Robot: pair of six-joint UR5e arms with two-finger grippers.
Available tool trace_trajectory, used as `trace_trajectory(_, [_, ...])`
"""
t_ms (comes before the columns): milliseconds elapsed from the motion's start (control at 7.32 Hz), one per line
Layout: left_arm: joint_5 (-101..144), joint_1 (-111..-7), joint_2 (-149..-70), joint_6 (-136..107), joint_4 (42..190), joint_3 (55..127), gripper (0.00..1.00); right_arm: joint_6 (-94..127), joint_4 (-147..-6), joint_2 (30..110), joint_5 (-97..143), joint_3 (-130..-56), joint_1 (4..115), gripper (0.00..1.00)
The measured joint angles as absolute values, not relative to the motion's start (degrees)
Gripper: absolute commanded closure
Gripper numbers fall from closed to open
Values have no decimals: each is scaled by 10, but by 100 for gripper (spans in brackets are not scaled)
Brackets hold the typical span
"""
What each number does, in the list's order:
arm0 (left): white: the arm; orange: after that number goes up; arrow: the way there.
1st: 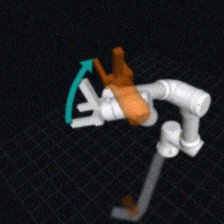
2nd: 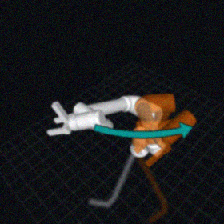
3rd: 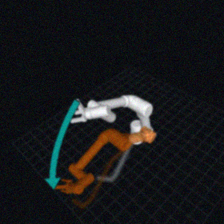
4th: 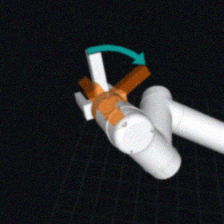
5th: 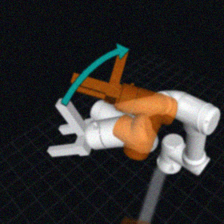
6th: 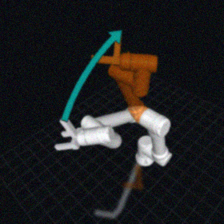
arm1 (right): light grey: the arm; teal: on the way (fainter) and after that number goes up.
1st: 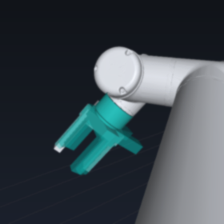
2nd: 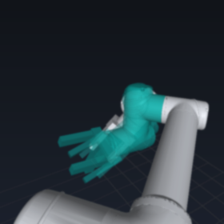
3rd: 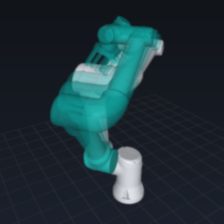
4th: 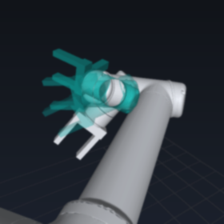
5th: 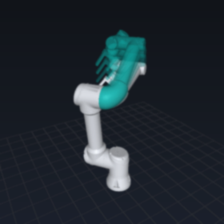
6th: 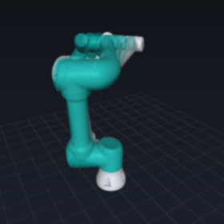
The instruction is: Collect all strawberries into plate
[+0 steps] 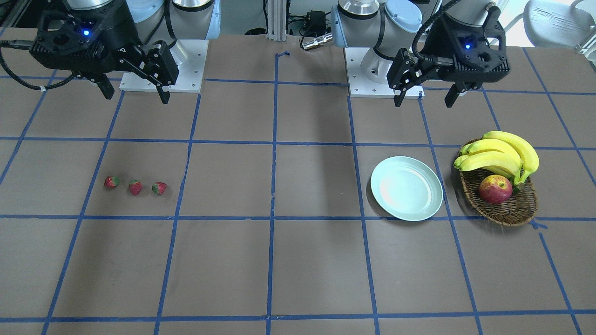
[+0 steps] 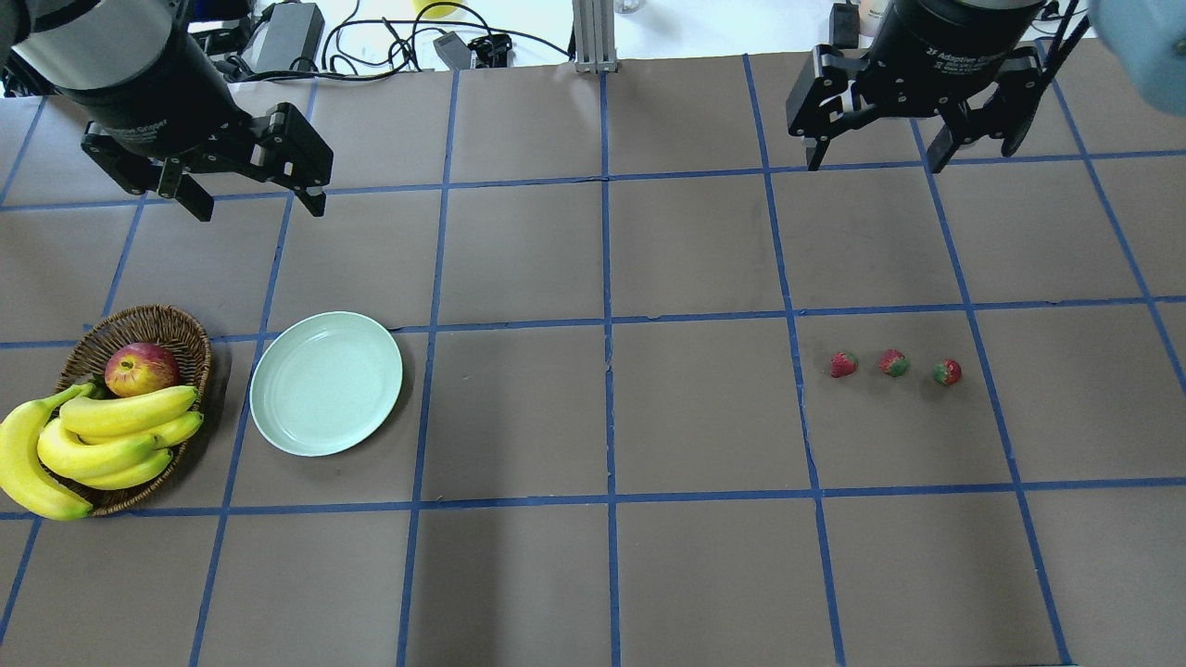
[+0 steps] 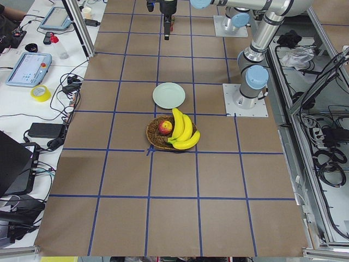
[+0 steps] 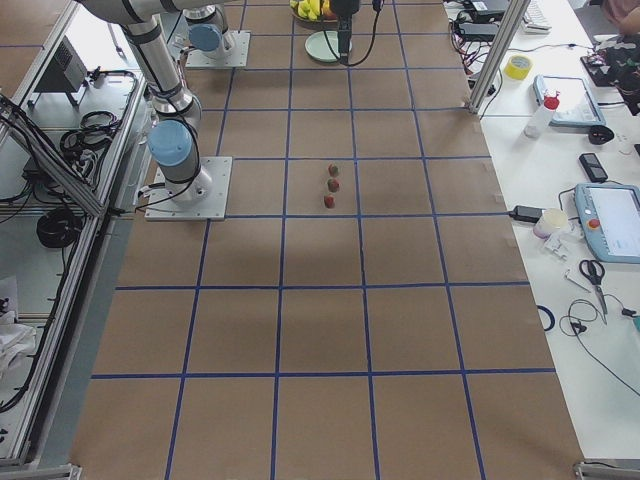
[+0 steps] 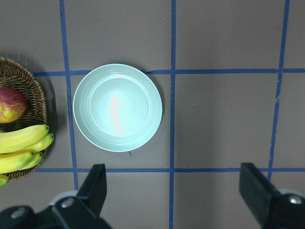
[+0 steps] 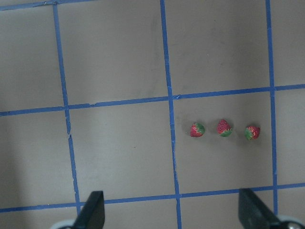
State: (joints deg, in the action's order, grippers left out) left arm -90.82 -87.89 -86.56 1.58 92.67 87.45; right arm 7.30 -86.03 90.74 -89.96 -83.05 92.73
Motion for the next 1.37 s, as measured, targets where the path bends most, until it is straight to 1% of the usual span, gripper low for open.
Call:
trace_trajectory(683, [-908, -879, -867, 16, 926, 874, 0, 71, -859, 905, -899, -839, 925, 0])
trace_trajectory(820, [-908, -878, -867, 16, 926, 874, 0, 68, -859, 903, -899, -855, 923, 0])
trace_trajectory(1093, [-908, -879, -867, 16, 925, 874, 0, 61, -866, 895, -898, -913, 908, 0])
trace_trajectory(1366, [-909, -879, -866, 16, 925, 874, 0, 36, -905, 871, -896, -970, 875, 0])
